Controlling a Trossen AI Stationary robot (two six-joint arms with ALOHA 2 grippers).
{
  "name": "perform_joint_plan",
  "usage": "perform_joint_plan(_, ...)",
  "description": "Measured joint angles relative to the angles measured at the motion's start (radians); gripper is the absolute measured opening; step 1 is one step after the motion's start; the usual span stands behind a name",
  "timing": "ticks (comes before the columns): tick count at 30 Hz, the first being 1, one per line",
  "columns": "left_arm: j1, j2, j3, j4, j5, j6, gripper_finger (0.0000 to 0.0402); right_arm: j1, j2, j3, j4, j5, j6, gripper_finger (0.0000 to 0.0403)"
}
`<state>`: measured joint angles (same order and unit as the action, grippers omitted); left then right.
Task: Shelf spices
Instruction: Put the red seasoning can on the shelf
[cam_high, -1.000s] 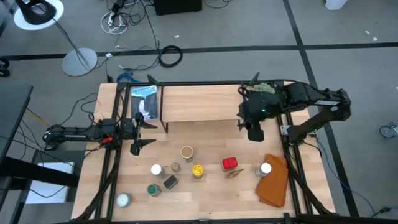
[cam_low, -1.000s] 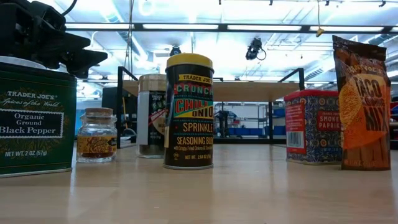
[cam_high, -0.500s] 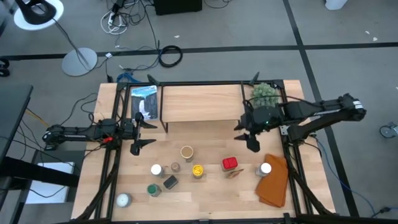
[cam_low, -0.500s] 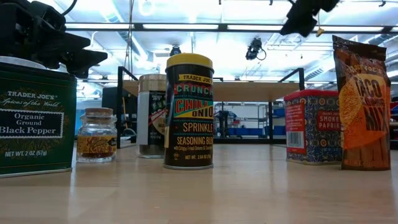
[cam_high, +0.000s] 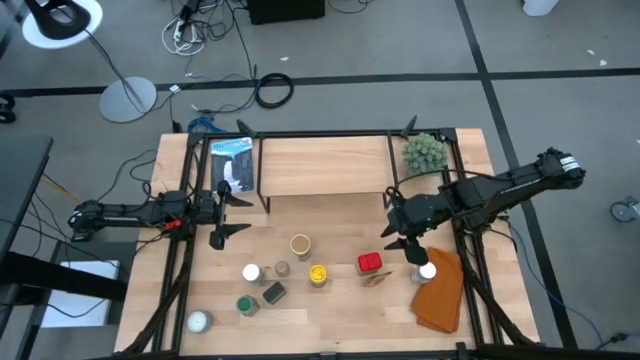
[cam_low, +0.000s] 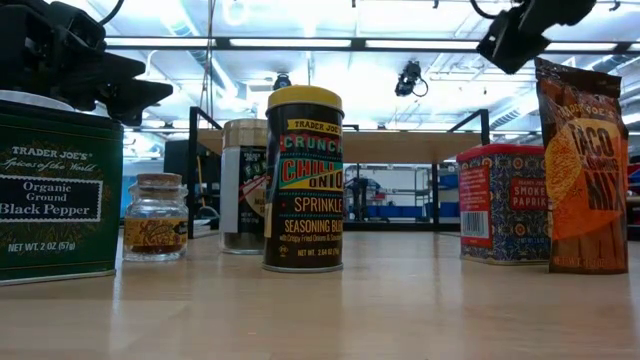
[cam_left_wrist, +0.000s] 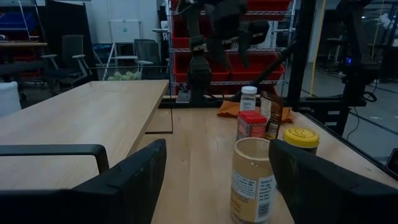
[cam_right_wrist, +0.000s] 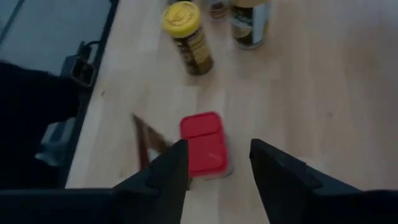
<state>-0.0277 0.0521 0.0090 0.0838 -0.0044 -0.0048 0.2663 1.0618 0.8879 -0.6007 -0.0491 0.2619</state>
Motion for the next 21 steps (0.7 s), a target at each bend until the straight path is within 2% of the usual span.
perform_joint_plan(6, 0.0, 0.0, 0.0, 0.0, 0.0, 0.0, 0.0288, 0.035, 0.0, 0.0, 0.031, 0.012, 0.04, 0.0163)
perform_joint_plan(14, 0.0, 0.0, 0.0, 0.0, 0.0, 0.0, 0.0288, 0.079, 0.006, 0.001, 0.034, 0.178, 0.127, 0.0151)
perform_joint_plan(18, 0.0, 0.0, 0.0, 0.0, 0.0, 0.0, 0.0288, 0.096, 0.058, 0.012, 0.053, 0.216, 0.133, 0.0146)
perform_joint_plan(21, 0.0, 0.0, 0.0, 0.001, 0.0, 0.0, 0.0288, 0.107, 0.134, 0.02, 0.075, 0.212, 0.08, 0.0144)
